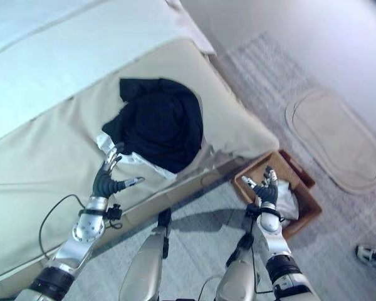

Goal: Pick up clothes into the bucket

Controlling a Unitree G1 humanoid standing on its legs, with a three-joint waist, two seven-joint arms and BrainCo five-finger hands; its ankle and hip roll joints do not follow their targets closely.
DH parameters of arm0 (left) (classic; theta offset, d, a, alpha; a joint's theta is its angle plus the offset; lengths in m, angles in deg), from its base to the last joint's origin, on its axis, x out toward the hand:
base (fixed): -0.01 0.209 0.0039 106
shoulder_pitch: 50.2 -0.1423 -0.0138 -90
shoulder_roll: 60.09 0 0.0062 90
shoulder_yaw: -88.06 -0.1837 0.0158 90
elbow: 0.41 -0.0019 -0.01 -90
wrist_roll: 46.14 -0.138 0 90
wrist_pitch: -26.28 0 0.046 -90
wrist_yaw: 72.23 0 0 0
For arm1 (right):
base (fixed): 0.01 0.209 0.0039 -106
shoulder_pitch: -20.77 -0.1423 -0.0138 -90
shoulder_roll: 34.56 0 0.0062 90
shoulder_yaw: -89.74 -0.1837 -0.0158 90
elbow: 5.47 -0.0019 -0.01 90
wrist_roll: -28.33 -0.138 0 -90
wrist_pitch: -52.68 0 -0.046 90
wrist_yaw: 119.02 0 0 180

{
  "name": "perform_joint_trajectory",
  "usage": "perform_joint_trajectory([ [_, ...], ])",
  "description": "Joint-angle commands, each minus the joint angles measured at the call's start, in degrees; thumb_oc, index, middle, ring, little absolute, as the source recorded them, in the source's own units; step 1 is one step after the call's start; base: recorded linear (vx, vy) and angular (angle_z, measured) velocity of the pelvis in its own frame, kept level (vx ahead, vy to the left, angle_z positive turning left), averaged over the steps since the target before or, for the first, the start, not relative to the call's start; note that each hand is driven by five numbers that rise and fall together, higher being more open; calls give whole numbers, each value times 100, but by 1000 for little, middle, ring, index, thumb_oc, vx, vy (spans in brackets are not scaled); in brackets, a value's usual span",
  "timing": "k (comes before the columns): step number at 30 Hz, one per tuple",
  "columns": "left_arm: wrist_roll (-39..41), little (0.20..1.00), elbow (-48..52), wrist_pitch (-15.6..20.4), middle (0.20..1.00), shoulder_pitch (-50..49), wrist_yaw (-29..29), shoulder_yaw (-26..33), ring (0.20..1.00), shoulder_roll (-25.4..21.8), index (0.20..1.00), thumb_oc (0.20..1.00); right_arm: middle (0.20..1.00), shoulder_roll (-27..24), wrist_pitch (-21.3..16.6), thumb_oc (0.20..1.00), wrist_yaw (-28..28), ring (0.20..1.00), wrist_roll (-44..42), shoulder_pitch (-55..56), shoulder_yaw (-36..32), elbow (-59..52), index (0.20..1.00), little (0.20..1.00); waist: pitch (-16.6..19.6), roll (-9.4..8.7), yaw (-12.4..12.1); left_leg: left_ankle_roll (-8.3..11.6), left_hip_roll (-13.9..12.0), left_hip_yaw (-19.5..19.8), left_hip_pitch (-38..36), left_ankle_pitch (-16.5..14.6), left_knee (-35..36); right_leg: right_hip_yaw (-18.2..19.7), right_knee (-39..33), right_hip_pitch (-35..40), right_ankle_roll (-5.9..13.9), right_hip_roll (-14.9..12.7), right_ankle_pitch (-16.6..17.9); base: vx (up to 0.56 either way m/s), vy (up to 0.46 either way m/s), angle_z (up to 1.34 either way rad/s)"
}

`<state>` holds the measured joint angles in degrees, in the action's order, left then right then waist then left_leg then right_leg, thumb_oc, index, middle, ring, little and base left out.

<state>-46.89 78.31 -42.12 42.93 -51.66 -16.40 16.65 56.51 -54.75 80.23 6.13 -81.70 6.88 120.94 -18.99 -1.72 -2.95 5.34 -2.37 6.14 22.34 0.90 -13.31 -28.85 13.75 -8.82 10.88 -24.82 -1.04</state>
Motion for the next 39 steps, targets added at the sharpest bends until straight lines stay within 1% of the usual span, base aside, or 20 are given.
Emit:
perform_joint_trajectory([
  [1,-628,1000,97,23,1000,90,220,337,1000,-170,1000,1000,1000,-227,-240,1000,-81,1000,-77,-82,-66,-253,1000,1000,52,-78,-45,-299,192,-425,-366,-249,153,396,-269,96,375,-301,1275,105,136,15],
  [2,-704,1000,78,5,1000,93,209,352,1000,-189,1000,1000,1000,-235,-230,1000,-95,1000,-76,-49,-63,-268,1000,1000,93,-91,-27,-342,239,-417,-456,-273,173,466,-185,106,367,-338,1327,135,213,19],
  [3,-983,1000,158,-37,1000,126,245,404,1000,-299,1000,1000,1000,-229,-229,1000,-147,1000,-110,50,-83,-349,1000,1000,128,-85,61,-476,344,-377,-597,-327,155,855,267,39,272,-336,1315,182,297,32],
  [4,-1191,1000,128,-65,1000,189,242,385,1000,-370,1000,1000,1000,-240,-229,1000,-209,1000,-128,98,-90,-359,1000,1000,150,-95,102,-525,381,-375,-674,-354,150,1031,457,-8,220,-273,1212,155,277,56],
  [5,-1269,1000,98,-67,1000,248,243,389,1000,-410,1000,1000,1000,-242,-234,1000,-232,1000,-126,138,-62,-411,1000,1000,169,-102,162,-562,401,-376,-714,-337,179,1207,539,-122,149,-136,1126,87,158,51],
  [6,-1370,1000,94,-82,1000,318,268,387,1000,-443,1000,1000,1000,-254,-242,1000,-268,1000,-109,164,-33,-447,1000,1000,151,-103,217,-572,395,-366,-778,-365,199,1357,550,-229,74,85,893,37,97,31],
  [7,-1415,1000,45,-80,1000,402,296,366,1000,-437,1000,1000,1000,-260,-239,1000,-298,1000,-93,169,-7,-458,1000,1000,145,-114,257,-572,382,-372,-788,-324,254,1406,443,-375,-10,288,696,17,48,-9],
  [8,-1506,1000,7,-124,1000,581,317,353,1000,-443,1000,1000,1000,-275,-262,1000,-356,1000,-129,170,11,-441,1000,1000,95,-168,345,-571,414,-321,-793,-309,309,1536,177,-632,-66,578,519,0,17,-13],
  [9,-1510,1000,0,-123,1000,589,322,350,1000,-442,1000,1000,1000,-275,-264,1000,-358,1000,-131,164,9,-437,1000,1000,102,-165,340,-568,406,-323,-785,-309,314,1536,167,-639,-71,588,524,-11,-31,-16],
  [11,-1578,1000,-97,-153,1000,796,374,311,1000,-438,1000,1000,1000,-270,-276,1000,-386,1000,-158,149,63,-406,1000,1000,2,-265,430,-534,434,-276,-718,-327,272,1729,-125,-844,-41,739,579,-29,-62,-6],
  [12,-1617,1000,-180,-158,1000,910,389,260,1000,-420,1000,1000,1000,-260,-286,1000,-389,1000,-182,186,62,-388,1000,1000,-37,-299,443,-522,447,-257,-649,-355,151,1860,-181,-834,-35,794,549,-34,-71,16],
  [14,-1707,1000,-293,-198,1000,1091,475,182,1000,-362,1000,1000,1000,-254,-295,1000,-351,1000,-209,210,55,-304,1000,1000,-81,-373,442,-489,456,-305,-447,-391,-29,1835,-290,-781,-27,742,520,-54,-64,33],
  [17,-1878,1000,-466,-309,1000,1449,678,53,1000,-414,1000,1000,1000,-290,-338,1000,-302,1000,-271,108,95,-395,1000,1000,-304,-405,529,-438,338,-424,-125,-357,-187,1896,-375,-1034,-11,834,680,-130,-59,-12],
  [20,-2155,1000,-731,-441,1000,1902,933,-121,1000,-513,1000,1000,1000,-381,-398,1000,-264,1000,-337,64,126,-491,1000,1000,-446,-465,620,-368,247,-456,203,-307,-290,1895,-497,-1235,-27,895,720,-109,-73,-19],
  [22,-2348,1000,-950,-590,1000,2318,1125,-258,1000,-629,1000,1000,1000,-463,-431,1000,-203,1000,-329,-11,153,-599,1000,1000,-578,-509,689,-332,188,-468,489,-274,-413,1914,-463,-1496,-51,956,756,-131,-70,-8],
  [23,-2547,1000,-1153,-741,1000,2657,1329,-354,1000,-707,1000,1000,1000,-540,-486,1000,-139,1000,-332,-76,143,-652,1000,1000,-727,-533,770,-315,155,-465,680,-277,-522,1951,-392,-1720,-76,988,740,-82,-47,-10],
  [24,-2551,1000,-1173,-738,1000,2679,1341,-368,1000,-700,1000,1000,1000,-542,-485,1000,-137,1000,-331,-80,135,-652,1000,1000,-734,-518,747,-308,129,-468,696,-335,-581,1961,-347,-1736,-80,1010,700,-90,-35,-17],
  [28,-2809,1000,-1468,-1027,1000,3458,1649,-510,1000,-1007,1000,1000,1000,-658,-576,1000,-63,1000,-327,-149,140,-732,1000,1000,-1028,-527,897,-285,93,-449,1304,-364,-962,2036,44,-2336,-130,1063,642,-92,-20,-8],
  [33,-3126,1000,-1626,-1328,1000,4091,1865,-598,1000,-1349,1000,1000,1000,-676,-635,1000,-85,1000,-414,-179,138,-700,1000,1000,-1080,-508,1024,-268,43,-438,1996,-369,-1215,2075,236,-2987,-152,1091,626,-52,-23,-1],
  [39,-3547,1000,-1907,-1733,1000,4707,1985,-731,1000,-1636,1000,1000,1000,-661,-702,1000,-109,1000,-511,-209,94,-695,1000,1000,-1080,-461,1145,-246,18,-435,2430,-345,-1227,2115,285,-3459,-153,1095,647,-10,-4,-2],
])
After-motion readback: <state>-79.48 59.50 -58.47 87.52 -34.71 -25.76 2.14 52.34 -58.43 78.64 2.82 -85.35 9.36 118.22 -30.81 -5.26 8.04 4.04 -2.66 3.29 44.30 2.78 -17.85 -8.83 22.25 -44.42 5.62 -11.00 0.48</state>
